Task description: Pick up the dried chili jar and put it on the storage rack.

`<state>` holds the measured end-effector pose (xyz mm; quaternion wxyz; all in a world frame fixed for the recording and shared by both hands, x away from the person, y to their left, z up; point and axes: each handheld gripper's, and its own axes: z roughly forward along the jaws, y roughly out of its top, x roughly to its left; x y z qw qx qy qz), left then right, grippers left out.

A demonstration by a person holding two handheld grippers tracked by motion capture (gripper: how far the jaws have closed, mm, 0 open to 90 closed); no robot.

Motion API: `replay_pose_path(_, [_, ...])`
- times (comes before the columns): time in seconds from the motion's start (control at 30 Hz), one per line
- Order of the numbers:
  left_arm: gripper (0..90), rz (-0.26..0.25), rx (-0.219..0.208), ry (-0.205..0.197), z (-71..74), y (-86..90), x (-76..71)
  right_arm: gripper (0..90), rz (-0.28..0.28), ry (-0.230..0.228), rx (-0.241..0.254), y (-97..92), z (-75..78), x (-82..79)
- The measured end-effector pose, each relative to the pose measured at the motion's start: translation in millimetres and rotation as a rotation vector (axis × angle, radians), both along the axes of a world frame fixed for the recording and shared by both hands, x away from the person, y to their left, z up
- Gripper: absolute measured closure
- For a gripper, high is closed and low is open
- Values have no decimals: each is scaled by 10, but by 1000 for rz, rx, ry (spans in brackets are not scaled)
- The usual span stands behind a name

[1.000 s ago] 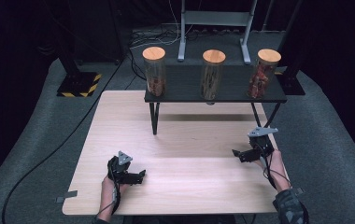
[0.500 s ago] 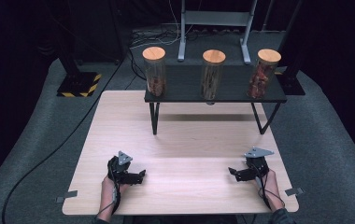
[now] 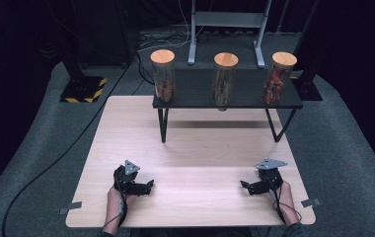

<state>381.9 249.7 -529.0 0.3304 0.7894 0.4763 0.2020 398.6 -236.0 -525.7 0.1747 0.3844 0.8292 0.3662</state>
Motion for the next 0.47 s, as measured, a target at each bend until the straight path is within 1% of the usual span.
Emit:
replay_pose_path(0.1, [17, 0, 0, 0, 0, 0, 0, 4, -1, 2, -1, 2, -1, 2])
replay_pose_path(0.17, [17, 0, 0, 0, 0, 0, 0, 4, -1, -12, 1, -2, 2, -9])
replay_pose_path(0.23, [16, 0, -1, 0, 0, 0, 0, 4, -3, -22, -6, 6, 3, -21])
replay_pose_path(0.37, [16, -1, 1, 0, 0, 1, 0, 4, 25, -14, -28, 36, -4, -27])
replay_pose_path(0.47, [16, -1, 0, 0, 0, 1, 0, 3, 42, -9, -29, 41, -5, -26])
